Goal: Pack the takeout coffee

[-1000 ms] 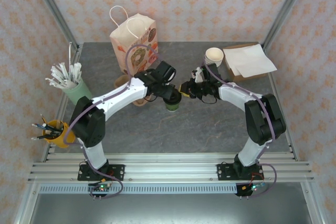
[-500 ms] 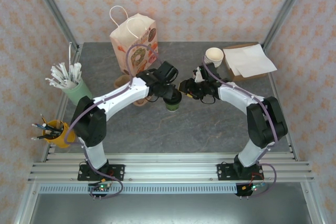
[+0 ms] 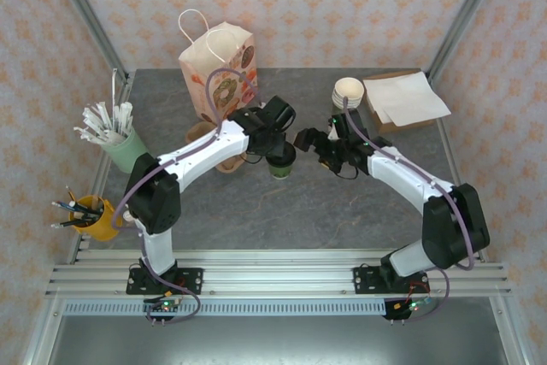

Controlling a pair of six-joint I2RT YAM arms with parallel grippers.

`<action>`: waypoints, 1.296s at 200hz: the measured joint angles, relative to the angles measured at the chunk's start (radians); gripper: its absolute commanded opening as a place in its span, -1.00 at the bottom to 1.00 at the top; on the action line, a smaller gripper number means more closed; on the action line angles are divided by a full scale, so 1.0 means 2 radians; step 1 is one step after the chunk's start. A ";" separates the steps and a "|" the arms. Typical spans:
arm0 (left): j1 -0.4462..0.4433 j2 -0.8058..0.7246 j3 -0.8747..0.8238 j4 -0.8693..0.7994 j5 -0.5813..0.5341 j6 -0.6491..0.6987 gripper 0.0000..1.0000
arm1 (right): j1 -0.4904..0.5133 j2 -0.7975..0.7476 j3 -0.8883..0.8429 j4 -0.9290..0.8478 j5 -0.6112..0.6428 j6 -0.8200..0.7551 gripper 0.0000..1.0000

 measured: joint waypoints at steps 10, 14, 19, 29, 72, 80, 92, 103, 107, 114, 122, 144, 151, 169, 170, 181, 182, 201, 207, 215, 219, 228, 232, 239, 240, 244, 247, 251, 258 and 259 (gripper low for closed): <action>0.000 0.013 0.024 -0.008 -0.010 -0.008 -1.00 | -0.004 -0.008 -0.008 -0.001 0.015 0.007 0.99; 0.000 0.019 0.034 -0.010 -0.014 -0.010 -1.00 | -0.007 -0.011 -0.010 -0.002 0.020 0.009 0.99; 0.000 0.028 0.048 -0.013 -0.018 -0.012 -1.00 | -0.010 -0.014 -0.013 -0.001 0.025 0.012 0.99; 0.000 0.048 0.081 -0.019 -0.027 -0.015 -1.00 | -0.020 -0.017 -0.014 0.000 0.029 0.015 0.99; 0.003 0.152 0.215 -0.049 -0.043 -0.025 -1.00 | -0.034 -0.002 0.004 0.003 0.034 -0.004 0.99; 0.005 0.177 0.250 -0.062 -0.048 -0.025 -1.00 | -0.036 0.001 0.008 0.004 0.035 -0.006 0.99; 0.008 0.210 0.302 -0.075 -0.052 -0.027 -1.00 | -0.043 0.002 0.011 0.005 0.038 -0.007 0.99; 0.011 0.238 0.349 -0.087 -0.052 -0.030 -1.00 | -0.051 0.003 0.013 0.005 0.041 -0.007 0.99; 0.012 0.247 0.365 -0.091 -0.052 -0.031 -1.00 | -0.053 0.003 0.014 0.005 0.043 -0.008 0.99; 0.014 0.260 0.387 -0.098 -0.051 -0.034 -1.00 | -0.057 0.005 0.018 0.005 0.044 -0.010 0.99; 0.017 0.274 0.409 -0.104 -0.050 -0.037 -1.00 | -0.060 0.007 0.022 0.005 0.046 -0.014 0.99; 0.024 0.295 0.445 -0.113 -0.045 -0.042 -0.93 | -0.062 0.008 0.027 0.010 0.046 -0.035 0.99; 0.025 0.297 0.449 -0.114 -0.041 -0.045 -0.87 | -0.062 0.009 0.029 0.011 0.045 -0.043 0.99; 0.029 0.298 0.452 -0.116 -0.032 -0.049 -0.73 | -0.062 0.014 0.035 0.014 0.039 -0.060 0.99; 0.029 0.298 0.452 -0.116 -0.032 -0.050 -0.72 | -0.062 0.015 0.036 0.014 0.037 -0.061 0.99; 0.031 0.299 0.452 -0.117 -0.027 -0.050 -0.65 | -0.062 0.021 0.041 0.016 0.033 -0.068 0.99; 0.031 0.299 0.452 -0.118 -0.027 -0.051 -0.65 | -0.062 0.022 0.041 0.017 0.032 -0.069 0.99; 0.031 0.299 0.452 -0.118 -0.018 -0.050 -0.53 | -0.062 0.031 0.046 0.023 0.026 -0.078 0.99; 0.031 0.299 0.452 -0.118 -0.014 -0.051 -0.51 | -0.062 0.033 0.047 0.024 0.024 -0.080 0.99; 0.031 0.299 0.454 -0.119 -0.008 -0.051 -0.46 | -0.062 0.036 0.047 0.026 0.023 -0.086 0.99; 0.031 0.299 0.455 -0.119 -0.006 -0.051 -0.43 | -0.062 0.038 0.047 0.026 0.023 -0.088 0.99; 0.031 0.299 0.459 -0.120 0.000 -0.051 -0.40 | -0.062 0.041 0.049 0.026 0.023 -0.097 0.99; 0.031 0.299 0.461 -0.120 0.003 -0.051 -0.37 | -0.062 0.043 0.050 0.026 0.024 -0.101 0.99; 0.031 0.299 0.464 -0.119 0.006 -0.051 -0.34 | -0.062 0.047 0.055 0.024 0.024 -0.108 0.99; 0.031 0.299 0.465 -0.119 0.007 -0.051 -0.34 | -0.062 0.048 0.056 0.024 0.024 -0.109 0.99; 0.031 0.299 0.468 -0.119 0.009 -0.051 -0.32 | -0.062 0.051 0.060 0.022 0.024 -0.115 0.99; 0.032 0.299 0.469 -0.119 0.012 -0.051 -0.30 | -0.062 0.053 0.063 0.021 0.024 -0.118 0.99; 0.032 0.299 0.470 -0.118 0.014 -0.051 -0.27 | -0.062 0.055 0.067 0.020 0.024 -0.123 0.99; 0.034 0.299 0.472 -0.118 0.017 -0.051 -0.21 | -0.062 0.060 0.076 0.017 0.024 -0.133 0.99; 0.034 0.299 0.472 -0.118 0.017 -0.051 -0.20 | -0.062 0.060 0.077 0.016 0.024 -0.134 0.99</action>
